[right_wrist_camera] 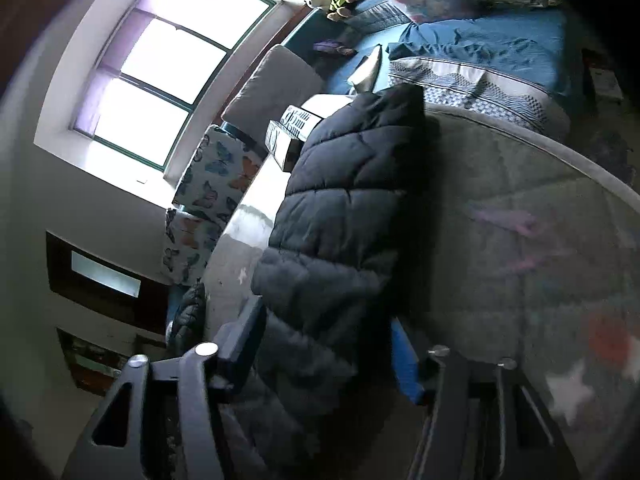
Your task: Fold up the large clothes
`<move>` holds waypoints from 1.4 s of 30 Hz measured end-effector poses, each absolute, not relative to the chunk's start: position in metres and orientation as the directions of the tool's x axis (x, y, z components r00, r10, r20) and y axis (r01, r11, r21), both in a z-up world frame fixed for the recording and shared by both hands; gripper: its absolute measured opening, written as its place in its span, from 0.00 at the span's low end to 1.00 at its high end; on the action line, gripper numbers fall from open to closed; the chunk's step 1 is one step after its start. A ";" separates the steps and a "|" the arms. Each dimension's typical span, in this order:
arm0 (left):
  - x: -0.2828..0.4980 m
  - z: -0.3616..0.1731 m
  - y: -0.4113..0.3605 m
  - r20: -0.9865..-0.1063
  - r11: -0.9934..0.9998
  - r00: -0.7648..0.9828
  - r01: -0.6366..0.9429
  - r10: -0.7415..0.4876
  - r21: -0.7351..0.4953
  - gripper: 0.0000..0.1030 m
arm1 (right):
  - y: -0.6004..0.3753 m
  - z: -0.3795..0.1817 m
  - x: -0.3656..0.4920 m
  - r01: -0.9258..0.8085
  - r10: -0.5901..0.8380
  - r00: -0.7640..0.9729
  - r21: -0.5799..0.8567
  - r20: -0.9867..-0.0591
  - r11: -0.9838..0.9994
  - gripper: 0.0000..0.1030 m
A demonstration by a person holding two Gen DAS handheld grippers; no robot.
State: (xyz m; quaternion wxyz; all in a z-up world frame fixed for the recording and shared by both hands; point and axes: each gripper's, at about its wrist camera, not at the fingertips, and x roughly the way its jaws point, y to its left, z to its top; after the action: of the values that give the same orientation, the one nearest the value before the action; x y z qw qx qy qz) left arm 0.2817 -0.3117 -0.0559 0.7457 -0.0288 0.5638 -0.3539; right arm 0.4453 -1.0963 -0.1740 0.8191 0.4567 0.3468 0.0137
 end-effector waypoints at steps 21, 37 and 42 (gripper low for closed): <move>0.306 -0.077 -0.376 -0.844 0.742 0.115 0.549 -0.524 -0.385 0.33 | -0.992 0.018 0.446 -0.096 0.398 0.862 0.670 -0.314 0.736 0.09; 0.187 -0.026 -0.040 -0.757 0.890 0.479 0.134 -0.444 -0.437 0.34 | -0.683 0.037 0.352 -0.532 0.549 0.637 0.207 -0.541 0.821 0.09; 0.147 -0.070 0.000 -0.771 0.872 0.440 0.065 -0.461 -0.484 0.34 | -0.590 -0.048 0.308 -0.647 0.407 0.530 -0.044 -0.744 0.761 0.13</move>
State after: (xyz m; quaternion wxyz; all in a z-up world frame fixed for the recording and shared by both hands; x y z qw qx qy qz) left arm 0.1470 -0.0005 -0.0696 0.8255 -0.1960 0.5047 -0.1593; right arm 0.3077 -0.5901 -0.0480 0.8599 -0.1595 0.3757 0.3065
